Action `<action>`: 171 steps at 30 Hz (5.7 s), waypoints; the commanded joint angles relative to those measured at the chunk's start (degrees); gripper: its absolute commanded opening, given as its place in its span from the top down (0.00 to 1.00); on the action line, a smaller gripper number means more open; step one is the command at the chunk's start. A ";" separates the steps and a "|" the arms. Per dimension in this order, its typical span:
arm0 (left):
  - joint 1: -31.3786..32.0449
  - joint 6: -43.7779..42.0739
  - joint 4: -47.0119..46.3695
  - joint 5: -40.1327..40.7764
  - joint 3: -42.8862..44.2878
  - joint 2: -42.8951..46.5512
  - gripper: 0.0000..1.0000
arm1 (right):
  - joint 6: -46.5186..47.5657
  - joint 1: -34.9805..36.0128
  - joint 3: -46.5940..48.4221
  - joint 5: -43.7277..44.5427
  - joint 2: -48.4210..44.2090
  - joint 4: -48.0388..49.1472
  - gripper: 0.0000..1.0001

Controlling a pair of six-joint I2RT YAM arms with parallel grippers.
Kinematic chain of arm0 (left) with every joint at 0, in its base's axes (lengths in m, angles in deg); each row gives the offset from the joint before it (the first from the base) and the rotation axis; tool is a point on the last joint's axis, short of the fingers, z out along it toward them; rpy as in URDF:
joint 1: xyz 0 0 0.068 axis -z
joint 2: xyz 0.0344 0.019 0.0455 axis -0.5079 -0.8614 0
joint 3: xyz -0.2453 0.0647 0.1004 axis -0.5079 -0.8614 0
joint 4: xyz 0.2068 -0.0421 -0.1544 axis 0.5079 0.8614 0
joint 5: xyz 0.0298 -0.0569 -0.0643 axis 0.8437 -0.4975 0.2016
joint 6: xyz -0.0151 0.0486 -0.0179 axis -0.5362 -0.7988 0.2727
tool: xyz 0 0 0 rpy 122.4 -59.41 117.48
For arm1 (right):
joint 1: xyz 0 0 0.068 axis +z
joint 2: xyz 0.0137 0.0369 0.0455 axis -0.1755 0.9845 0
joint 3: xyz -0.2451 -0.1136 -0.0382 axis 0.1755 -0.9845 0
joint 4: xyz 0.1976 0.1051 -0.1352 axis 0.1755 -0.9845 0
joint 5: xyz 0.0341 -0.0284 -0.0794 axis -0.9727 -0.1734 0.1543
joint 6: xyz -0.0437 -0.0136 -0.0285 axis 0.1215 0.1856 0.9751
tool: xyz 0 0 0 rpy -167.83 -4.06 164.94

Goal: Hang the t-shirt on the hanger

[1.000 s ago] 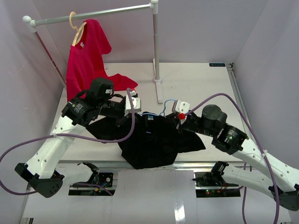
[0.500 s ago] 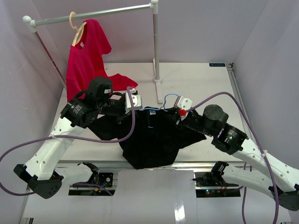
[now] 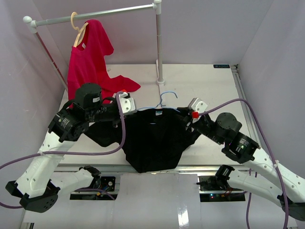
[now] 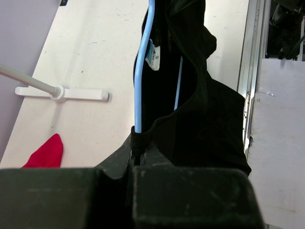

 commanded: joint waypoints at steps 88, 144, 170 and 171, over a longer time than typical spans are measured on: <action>0.01 24.78 -22.17 -23.66 0.93 -6.62 0.56 | 9.98 0.08 21.45 -26.15 18.34 -10.87 0.92; 0.09 16.27 -0.19 -10.25 0.34 -1.30 0.32 | 12.54 0.08 21.99 -25.15 11.02 -14.32 0.92; 0.00 15.30 -3.53 -10.33 -3.65 0.74 1.00 | 7.45 0.08 21.37 -18.11 10.10 -12.97 0.24; 0.00 16.13 -4.04 -8.30 -4.11 0.82 1.00 | 6.56 0.08 21.17 -17.03 9.52 -12.97 0.20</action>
